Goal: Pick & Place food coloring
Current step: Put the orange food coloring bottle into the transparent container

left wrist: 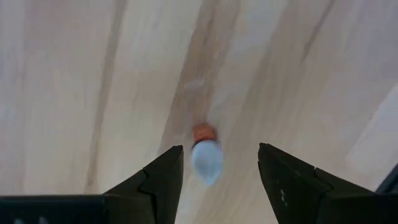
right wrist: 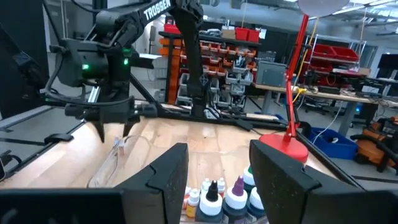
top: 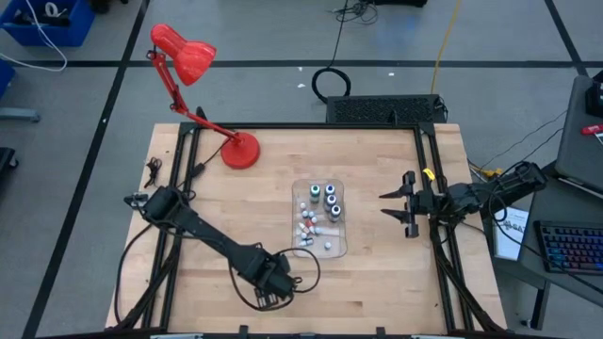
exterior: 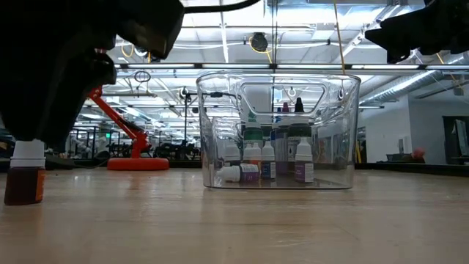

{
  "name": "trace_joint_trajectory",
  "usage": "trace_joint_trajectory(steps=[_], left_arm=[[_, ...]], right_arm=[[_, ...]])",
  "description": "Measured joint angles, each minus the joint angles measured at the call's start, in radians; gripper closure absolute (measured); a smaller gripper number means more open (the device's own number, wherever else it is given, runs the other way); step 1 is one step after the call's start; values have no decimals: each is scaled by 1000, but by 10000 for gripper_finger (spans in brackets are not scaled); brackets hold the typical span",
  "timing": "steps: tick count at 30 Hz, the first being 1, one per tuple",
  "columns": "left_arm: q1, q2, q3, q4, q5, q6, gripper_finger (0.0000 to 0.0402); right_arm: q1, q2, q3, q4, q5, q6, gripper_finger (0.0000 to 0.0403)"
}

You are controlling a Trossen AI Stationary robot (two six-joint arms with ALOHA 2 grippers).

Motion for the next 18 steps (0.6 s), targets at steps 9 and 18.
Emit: trace_joint_trajectory(steps=[9, 18], left_arm=[[-9, 0, -1, -3, 1, -2, 192], [-9, 0, -40, 2, 26, -21, 192]], right_arm=[[0, 0, 0, 5, 1, -7, 243], [0, 0, 0, 5, 1, -4, 243]])
